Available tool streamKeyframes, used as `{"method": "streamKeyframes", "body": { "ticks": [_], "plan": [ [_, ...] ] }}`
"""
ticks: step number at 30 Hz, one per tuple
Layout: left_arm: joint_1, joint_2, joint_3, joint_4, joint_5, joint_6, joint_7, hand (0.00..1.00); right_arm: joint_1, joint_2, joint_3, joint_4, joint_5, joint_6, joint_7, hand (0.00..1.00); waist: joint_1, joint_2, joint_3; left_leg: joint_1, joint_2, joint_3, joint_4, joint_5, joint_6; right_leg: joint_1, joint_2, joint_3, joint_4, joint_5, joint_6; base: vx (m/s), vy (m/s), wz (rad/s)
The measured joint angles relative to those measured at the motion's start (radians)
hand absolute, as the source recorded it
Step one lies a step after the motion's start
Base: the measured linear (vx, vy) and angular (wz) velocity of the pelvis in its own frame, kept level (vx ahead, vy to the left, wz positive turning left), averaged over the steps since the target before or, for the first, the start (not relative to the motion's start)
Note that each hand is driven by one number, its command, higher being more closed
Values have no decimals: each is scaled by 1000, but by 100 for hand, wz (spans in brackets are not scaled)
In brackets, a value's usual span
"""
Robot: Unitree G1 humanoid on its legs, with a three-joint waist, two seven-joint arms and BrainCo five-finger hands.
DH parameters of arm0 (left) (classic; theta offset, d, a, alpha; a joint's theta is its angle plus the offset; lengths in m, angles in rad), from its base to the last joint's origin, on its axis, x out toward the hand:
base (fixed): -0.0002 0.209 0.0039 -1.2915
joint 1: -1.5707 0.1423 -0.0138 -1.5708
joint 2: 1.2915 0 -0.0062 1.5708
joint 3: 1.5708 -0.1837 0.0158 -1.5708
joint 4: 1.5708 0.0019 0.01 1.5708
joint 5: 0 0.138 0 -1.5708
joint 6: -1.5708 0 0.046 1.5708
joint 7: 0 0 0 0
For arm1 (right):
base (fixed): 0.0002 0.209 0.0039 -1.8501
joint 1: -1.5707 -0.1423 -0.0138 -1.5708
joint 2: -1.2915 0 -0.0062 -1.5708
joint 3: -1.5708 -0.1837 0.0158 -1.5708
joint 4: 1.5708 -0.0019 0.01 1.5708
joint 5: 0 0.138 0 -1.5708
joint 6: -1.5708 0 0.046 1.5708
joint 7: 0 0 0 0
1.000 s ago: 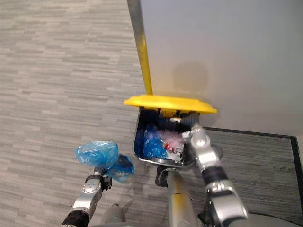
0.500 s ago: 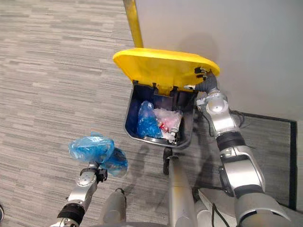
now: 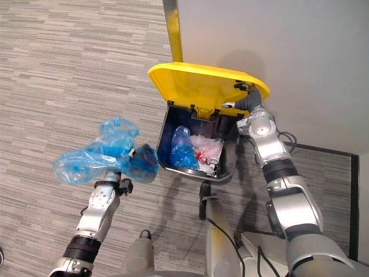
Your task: Gather rubbish on tea table into small bin, then transfer packed bag to large trash can.
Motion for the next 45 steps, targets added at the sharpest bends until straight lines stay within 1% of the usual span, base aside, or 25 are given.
{"method": "streamKeyframes", "body": {
  "ticks": [1, 4, 9, 12, 13, 15, 17, 18, 20, 21, 23, 26, 29, 33, 34, 37, 38, 40, 41, 45],
  "plan": [
    [-3, 1, -18, -48, -12, -13, -10, 100, 0, -2, 1, -3, 0, -2, 7, 0, 0, 1, -1, 1, 0, -4, -13, 3, -2, 2, -1, -2, -10, 5, 2, -18, -10, 9],
    [-21, 4, -69, -114, -21, -28, -36, 100, 0, -3, 9, -2, 1, -2, 23, 0, 1, 1, -1, 5, -6, -4, -14, 3, -2, 6, -8, 0, -9, 9, 4, -17, -3, 4],
    [-86, 12, -144, -127, -26, -28, -42, 100, 0, -10, 45, -3, 7, -4, 29, 0, -1, 1, -1, 15, -12, 5, -14, 3, -2, 9, -8, 7, -10, 15, 4, -9, 0, -5],
    [-163, 11, -209, -110, -15, -26, -40, 100, 0, -10, 49, -3, 7, -4, 28, 0, -4, 0, -1, 16, -13, 13, -14, 3, -3, 10, -6, 13, -21, 26, 4, -8, 1, -6],
    [-202, 10, -230, -79, -12, -26, -39, 100, -2, -11, 61, -3, 7, -4, 28, 0, -6, 0, -1, 16, -14, 16, -14, 3, -3, 11, -5, 15, -27, 32, 5, 0, 0, 0],
    [-276, 7, -257, 14, 27, -23, -35, 100, -4, -8, 90, -3, 7, -4, 27, 0, -14, 0, -1, 17, -15, 20, -14, 3, -3, 15, -6, 17, -32, 37, 6, 0, 0, 0],
    [-347, -4, -278, 134, 70, 4, -21, 100, -11, -1, 122, -15, 7, -3, 27, 0, -27, 0, -1, 17, -15, 32, -15, 3, -3, 16, -5, 22, -42, 45, 8, -21, -2, -5],
    [-357, -7, -282, 154, 75, 9, -16, 100, -11, 2, 122, -19, 7, -2, 27, 0, -28, 0, -1, 17, -15, 39, -15, 3, -3, 15, -4, 24, -43, 46, 8, -28, -6, -10],
    [-395, -34, -294, 232, 110, 34, -10, 100, -11, 8, 125, -75, 7, 3, 26, 0, -35, 0, -1, 15, -15, 71, -14, 3, -3, 2, -4, 34, -41, 50, 7, -21, -13, -11],
    [-403, -40, -299, 243, 119, 38, -9, 100, -11, 9, 125, -93, 7, 3, 26, 0, -37, 0, -1, 15, -16, 74, -14, 3, -3, -3, -4, 36, -41, 51, 8, -1, -17, -12],
    [-440, -58, -317, 312, 143, 51, -8, 100, -11, 12, 137, -184, 7, 3, 24, 0, -38, 0, -1, 5, -16, 104, -13, 2, -3, -31, 1, 49, -40, 53, 10, -2, -39, -17],
    [-485, -78, -315, 395, 151, 68, -8, 100, -11, 18, 172, -271, 7, 1, 22, 0, -46, -2, 0, -26, -12, 141, 20, -2, -8, -59, 1, 55, -40, 54, 13, -3, -41, -14],
    [-522, -101, -310, 445, 173, 79, 5, 100, -11, 32, 193, -323, 7, 1, 17, 0, -50, -3, 1, -67, 2, 194, 88, -27, -3, -92, -3, 59, -23, 55, 14, 5, -21, -18],
    [-542, -150, -287, 503, 206, 89, 11, 100, -8, 57, 200, -367, 5, 1, 11, 0, -52, -8, 7, -80, 1, 229, 92, -34, -2, -119, -2, 77, -12, 56, 15, 28, -20, -9],
    [-548, -170, -256, 520, 221, 97, 16, 100, -8, 62, 202, -395, 2, 1, 3, 0, -54, -11, 15, -86, 2, 233, 94, -36, -7, -127, -2, 78, -13, 56, 15, 54, -43, -3],
    [-566, -195, -186, 562, 250, 114, 43, 100, -9, 90, 202, -428, -6, -1, -13, 0, -60, -22, 37, -113, 3, 239, 108, -37, -8, -155, -1, 81, -7, 56, 15, 42, -40, -3],
    [-577, -201, -151, 579, 262, 123, 54, 100, -9, 94, 202, -439, -10, -1, -20, 0, -63, -21, 60, -118, 4, 240, 118, -38, -8, -157, -2, 82, -5, 56, 15, 34, -33, -1],
    [-585, -218, -99, 595, 275, 135, 75, 100, -9, 101, 202, -440, -26, -1, -22, 0, -68, -23, 64, -146, 3, 248, 129, -42, -4, -183, -5, 86, 0, 58, 13, 33, -28, 0],
    [-585, -220, -66, 597, 288, 147, 92, 0, -9, 110, 202, -440, -34, -1, -22, 0, -76, -23, 67, -159, 3, 251, 130, -47, -10, -198, -5, 87, 3, 61, 9, 38, -22, -2],
    [-587, -229, 5, 611, 319, 169, 124, 0, -16, 116, 199, -440, -42, -1, -24, 0, -80, -24, 77, -167, 3, 261, 134, -47, -10, -215, -6, 86, 19, 60, 8, 73, -12, -5]
  ]
}}
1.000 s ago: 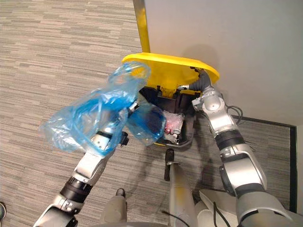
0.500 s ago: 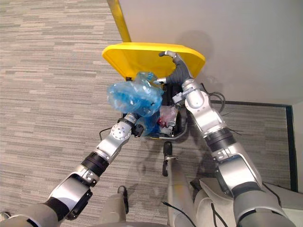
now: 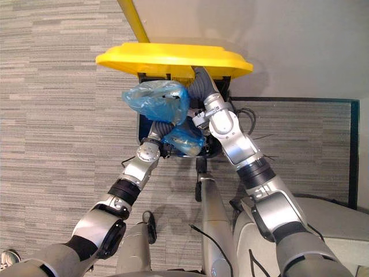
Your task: Gather rubbish on tea table into small bin, then transfer packed bag to large trash can.
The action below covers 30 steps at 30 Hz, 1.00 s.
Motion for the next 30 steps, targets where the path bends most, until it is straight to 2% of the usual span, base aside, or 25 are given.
{"method": "streamKeyframes", "body": {
  "ticks": [7, 21, 25, 30],
  "plan": [
    [0, -8, 76, 4, 26, 19, 20, 0, -6, 1, -13, 0, -21, -5, -16, 0, -6, -2, 10, -19, -4, 2, 6, 3, 6, -16, -11, -4, 2, -1, 1, 41, 11, 2],
    [41, -7, 70, 2, 35, 5, -12, 0, -3, -27, -15, 0, -42, -6, 9, 0, -27, -2, 10, -45, -19, 3, 92, -46, 14, -23, -53, -8, 41, -16, 14, 5, 4, 3],
    [98, 6, 35, -9, 28, -4, -14, 0, 32, -31, -16, 0, -62, -6, 12, 0, -24, -1, 9, -35, -18, 1, 101, -57, 14, -11, -58, -12, 50, -21, 15, 11, 0, 1],
    [192, 30, 7, -127, -18, -15, -35, 0, 119, -34, -27, -3, -81, -6, 44, 0, -11, -2, 4, 13, -22, -4, 98, -57, 14, 21, -92, -46, 103, -62, 7, 44, -10, 13]
  ]
}}
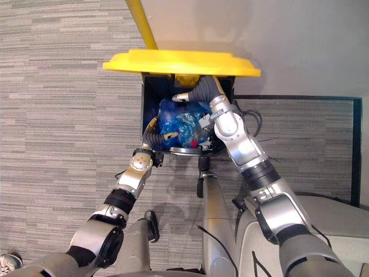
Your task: Gather rubbish on tea table into small bin, then transfer packed bag to large trash can.
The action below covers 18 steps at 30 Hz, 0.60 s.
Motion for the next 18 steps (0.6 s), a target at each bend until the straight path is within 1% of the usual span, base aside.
{"method": "streamKeyframes", "body": {
  "ticks": [1, 3, 4, 7, 8, 9, 11, 12, 13, 15, 16, 18],
  "plan": [
    [34, 6, -8, -43, -13, -14, -2, 0, 39, 2, -22, 0, -5, 1, 7, 0, 10, -1, -1, 21, -2, -5, -11, 0, 0, 15, -7, -9, 14, -14, 5, 45, -13, 19],
    [104, 9, -10, -98, -35, -32, -20, 0, 100, 2, -36, 0, -28, 5, 12, 0, 16, -1, -29, 42, -11, -23, -38, 1, 0, 24, -23, -21, 34, -38, 7, 81, -23, 21],
    [170, 14, -7, -119, -47, -42, -25, 0, 151, 3, -41, 0, -38, 9, 30, 0, 20, 1, -67, 63, -13, -28, -66, 3, -3, 32, -30, -33, 46, -51, 5, 117, -21, 9],
    [263, 29, 0, -139, -70, -54, -48, 0, 228, -3, -81, 0, -42, 10, 47, 0, 41, 2, -85, 138, -13, -47, -114, 15, -1, 95, -39, -73, 46, -58, 1, 91, 10, 5],
    [298, 43, 4, -139, -85, -56, -64, 0, 265, -7, -103, 3, -51, 9, 50, 0, 38, 2, -101, 154, -16, -70, -139, 30, 0, 124, -49, -90, 31, -58, 2, 66, 33, 31],
    [313, 51, 10, -138, -85, -57, -67, 0, 278, -10, -111, 9, -59, 9, 50, 0, 37, 3, -102, 169, -16, -83, -154, 36, 3, 147, -51, -99, 18, -58, 2, 41, 65, 44],
    [367, 83, 64, -123, -89, -63, -84, 0, 321, -13, -140, 49, -69, 8, 54, 0, 38, 1, -111, 206, -17, -117, -185, 60, 9, 218, -59, -131, -22, -57, 5, 8, 71, 41],
    [398, 109, 90, -92, -94, -66, -87, 0, 343, -13, -156, 83, -75, 8, 57, 0, 42, 0, -130, 220, -20, -131, -197, 69, 14, 239, -66, -139, -28, -55, 8, 6, 43, 31],
    [412, 123, 104, -74, -94, -65, -87, 0, 349, -11, -166, 97, -76, 8, 62, 0, 44, 0, -134, 231, -22, -134, -203, 76, 15, 252, -69, -141, -31, -54, 10, 11, 47, 23],
    [472, 166, 145, -9, -89, -62, -92, 0, 361, -2, -187, 133, -78, 9, 77, 0, 46, -3, -138, 274, -33, -138, -236, 112, 22, 293, -79, -138, -47, -50, 17, 18, 54, 12],
    [523, 188, 174, 35, -81, -59, -106, 0, 390, 7, -221, 137, -78, 8, 83, 0, 45, 4, -143, 312, -34, -138, -264, 122, 25, 323, -78, -142, -60, -48, 22, 19, 57, 4],
    [561, 202, 192, 126, -65, -49, -128, 0, 423, 19, -255, 174, -80, 9, 96, 0, 44, 3, -144, 368, -32, -135, -290, 135, 28, 376, -68, -142, -80, -43, 29, -6, 47, -6]
  ]
}}
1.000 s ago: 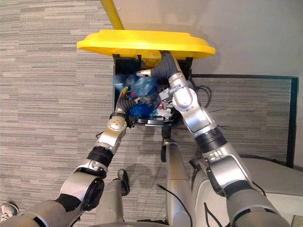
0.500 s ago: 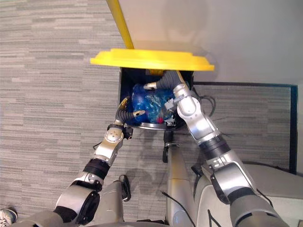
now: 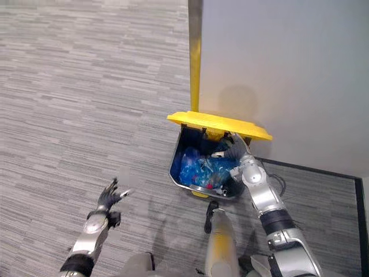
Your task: Gather rubbish on tea table into small bin, then transfer packed bag to large trash can.
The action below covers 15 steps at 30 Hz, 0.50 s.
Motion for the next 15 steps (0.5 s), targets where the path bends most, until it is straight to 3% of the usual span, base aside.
{"method": "streamKeyframes", "body": {
  "ticks": [5, 7, 8, 9, 10, 11, 12, 13, 14, 15],
  "plan": [
    [62, -1, 4, 92, 46, 2, -26, 0, 90, 57, -37, 45, 2, 0, 11, 0, -4, -23, -11, 97, -28, 42, -58, 9, 19, 67, 24, 36, -60, 48, 20, -84, 56, -35],
    [82, -1, 8, 99, 53, 2, -30, 0, 137, 90, -37, 85, 6, -1, 19, 0, -1, -45, -8, 114, -66, 60, -48, -1, 50, 73, 23, 41, -115, 145, 30, -208, 149, -81],
    [84, -5, 15, 101, 53, 2, -32, 0, 172, 110, -37, 113, 15, -2, 19, 0, -5, -67, -4, 101, -104, 65, -14, 11, 83, 75, 15, 40, -178, 246, 102, -290, 170, -106],
    [90, -18, 30, 100, 53, 0, -35, 0, 190, 120, -39, 132, 20, -2, 19, 0, 3, -50, -3, 78, -87, 112, -6, 31, 118, 75, 37, 46, -250, 342, 193, -304, 155, -97],
    [91, -29, 45, 102, 53, -2, -37, 0, 206, 131, -45, 144, 24, -4, 19, 0, -8, -44, 3, 71, -87, 130, -9, 32, 120, 50, 23, 39, -133, 285, 158, -301, 100, -59],
    [86, -34, 46, 111, 52, 1, -39, 0, 255, 153, -78, 162, 24, -4, 18, 0, -25, -55, 1, 67, -91, 143, -18, 38, 127, 30, 6, 45, 73, 141, 76, -271, 58, -4],
    [90, -36, 45, 118, 51, 6, -37, 0, 330, 196, -127, 209, 25, 1, 15, 0, -36, -64, -7, 64, -86, 166, -40, 57, 127, 52, 1, 63, 294, 13, 46, -261, 27, -7],
    [98, -42, 42, 117, 51, 10, -37, 0, 379, 220, -153, 231, 25, 2, 15, 0, -32, -75, -19, 58, -87, 185, -56, 77, 125, 90, 2, 66, 375, -35, 50, -176, -17, -19],
    [104, -47, 40, 114, 49, 13, -36, 0, 400, 230, -165, 235, 28, 3, 13, 0, -26, -80, -26, 44, -87, 196, -54, 87, 124, 110, 1, 71, 392, -43, 47, -136, -60, -54],
    [111, -57, 42, 107, 41, 22, -34, 0, 424, 250, -188, 237, 48, 2, -1, 0, -21, -101, -44, -8, -80, 219, -29, 99, 117, 159, 4, 84, 343, -70, 56, -162, -74, -75]
  ]
}}
